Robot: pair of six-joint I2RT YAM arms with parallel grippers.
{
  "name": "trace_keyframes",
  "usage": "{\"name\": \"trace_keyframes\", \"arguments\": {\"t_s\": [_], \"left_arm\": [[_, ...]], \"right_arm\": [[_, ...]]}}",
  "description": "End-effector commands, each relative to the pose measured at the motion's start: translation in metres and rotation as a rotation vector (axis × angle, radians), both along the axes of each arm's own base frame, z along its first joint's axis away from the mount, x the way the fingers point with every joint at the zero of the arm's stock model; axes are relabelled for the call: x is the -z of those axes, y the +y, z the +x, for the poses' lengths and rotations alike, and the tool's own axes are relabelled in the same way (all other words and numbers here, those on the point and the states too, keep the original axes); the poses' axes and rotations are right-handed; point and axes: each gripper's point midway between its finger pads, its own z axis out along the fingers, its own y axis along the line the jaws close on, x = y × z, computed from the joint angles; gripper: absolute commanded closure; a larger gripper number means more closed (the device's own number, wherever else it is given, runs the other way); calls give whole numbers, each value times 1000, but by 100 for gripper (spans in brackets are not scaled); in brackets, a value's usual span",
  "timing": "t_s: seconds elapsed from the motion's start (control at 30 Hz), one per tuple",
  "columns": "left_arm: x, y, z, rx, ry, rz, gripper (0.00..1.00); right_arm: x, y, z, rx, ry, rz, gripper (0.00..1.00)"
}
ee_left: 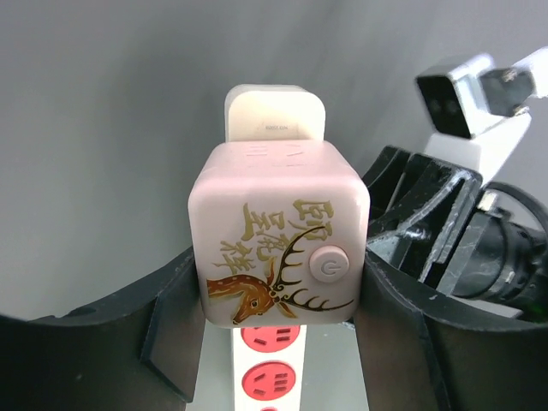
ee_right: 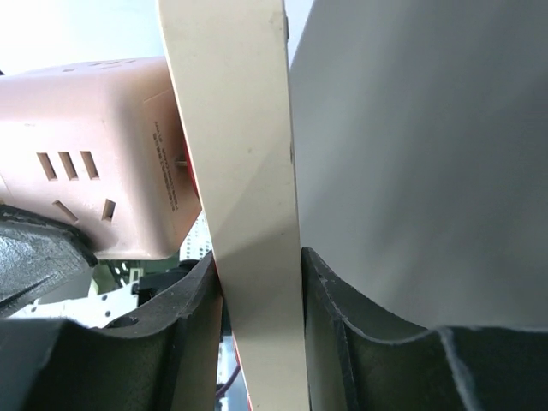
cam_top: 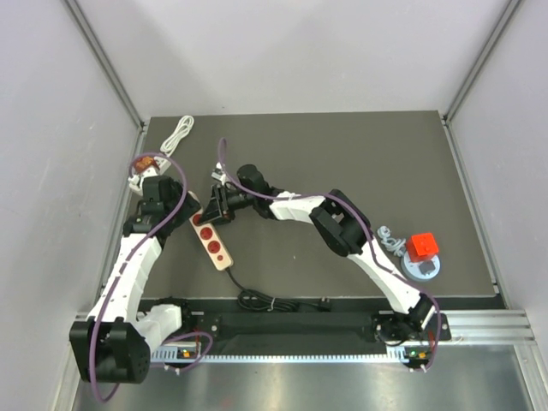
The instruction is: Pull the plug off the socket
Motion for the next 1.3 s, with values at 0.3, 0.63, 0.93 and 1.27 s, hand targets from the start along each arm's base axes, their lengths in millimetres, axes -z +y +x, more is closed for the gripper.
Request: {"name": "trace_keyframes", "arguments": {"t_s": [0.3,0.63,0.93,1.27], "left_arm": [[-107,-6,35,11,-191,43,100],[-125,-10,28,22,-249,25,100],[-124,-8,28,35,-255,49,100],[-116,-17,33,83,-236,31,100]], "right_arm": [[147,-39,39,240,1,-611,100],[69,20,66,241,-182,-245,100],[46,50,74,276,-113,-145,100],[-1,3,93,297,-226,-253,28]]}}
